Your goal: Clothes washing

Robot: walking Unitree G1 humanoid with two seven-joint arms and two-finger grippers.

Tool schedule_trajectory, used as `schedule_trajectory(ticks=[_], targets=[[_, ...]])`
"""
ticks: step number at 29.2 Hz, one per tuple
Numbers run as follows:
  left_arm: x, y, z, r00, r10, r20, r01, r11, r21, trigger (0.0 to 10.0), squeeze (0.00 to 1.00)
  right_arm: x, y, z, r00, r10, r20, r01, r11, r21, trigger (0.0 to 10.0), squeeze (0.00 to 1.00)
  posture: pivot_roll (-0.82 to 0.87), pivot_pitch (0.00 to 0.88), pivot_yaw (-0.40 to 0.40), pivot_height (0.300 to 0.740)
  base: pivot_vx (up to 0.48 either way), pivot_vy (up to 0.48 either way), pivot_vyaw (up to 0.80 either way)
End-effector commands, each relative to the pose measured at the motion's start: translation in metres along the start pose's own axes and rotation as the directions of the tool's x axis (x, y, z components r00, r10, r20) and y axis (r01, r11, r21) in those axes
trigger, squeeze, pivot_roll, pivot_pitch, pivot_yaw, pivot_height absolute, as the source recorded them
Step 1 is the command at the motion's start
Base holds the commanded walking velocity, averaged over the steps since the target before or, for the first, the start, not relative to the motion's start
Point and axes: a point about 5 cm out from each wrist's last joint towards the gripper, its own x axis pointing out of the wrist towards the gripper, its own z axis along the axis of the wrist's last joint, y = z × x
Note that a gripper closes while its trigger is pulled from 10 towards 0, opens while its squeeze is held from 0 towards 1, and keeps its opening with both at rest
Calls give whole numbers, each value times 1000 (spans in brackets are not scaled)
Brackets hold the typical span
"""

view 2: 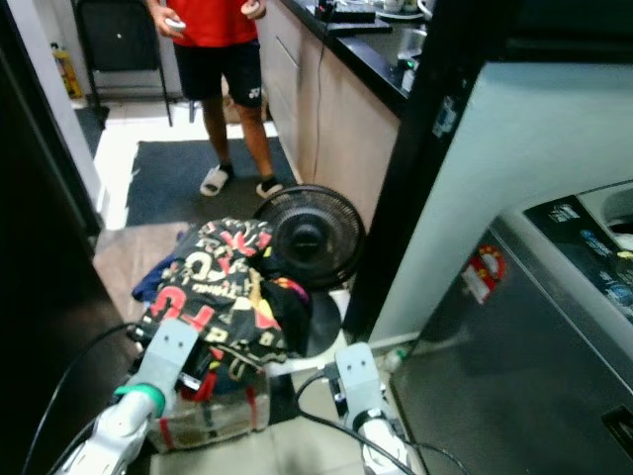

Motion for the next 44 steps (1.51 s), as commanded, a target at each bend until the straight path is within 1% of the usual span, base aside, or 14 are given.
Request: schedule_trajectory(ticks=[1,5,9,16,21,27,36,44], targets=[[-1,1,-5,1000,4,-16,-4,1000,15,10000,0,-1,4,-1,1000,13,2,-13,1000,5,10000,0,132,0,1,740,405,255,788],[0,0,-5,1000,4,-15,-4,1000,15,10000,0,-1,3,-1,1000,12,1,-12,1000,2,10000,0,129,0,2,740,392,259,745],[0,0,-5,1000,6,-15,-6,1000,14,10000,0,-1,3,-2,1000,13,0,-13,1000,1,10000,0,128,0,1,740,361,255,0],[1,0,-4,1000,13,-22,-13,1000,-12,10000,0,-1,5,-1,1000,24,4,-24,1000,-1,10000,0,127,0,-1,740,0,0,0],[2,0,-3,1000,14,-19,-14,1000,-14,10000,0,0,5,0,1000,29,6,-29,1000,-5,10000,0,126,0,-2,740,0,0,0],[4,-3,3,1000,-2,3,2,1000,-29,10000,0,0,6,1,999,34,10,-34,999,-5,10000,0,123,0,0,740,0,0,0],[5,-3,6,1000,-7,7,8,999,-53,10000,0,0,7,0,999,37,7,-37,999,-2,10000,0,122,0,4,740,0,0,0],[5,-4,7,1000,-13,12,13,999,-45,10000,0,-1,9,-1,999,41,6,-41,999,0,10000,0,125,0,5,740,0,0,0]])
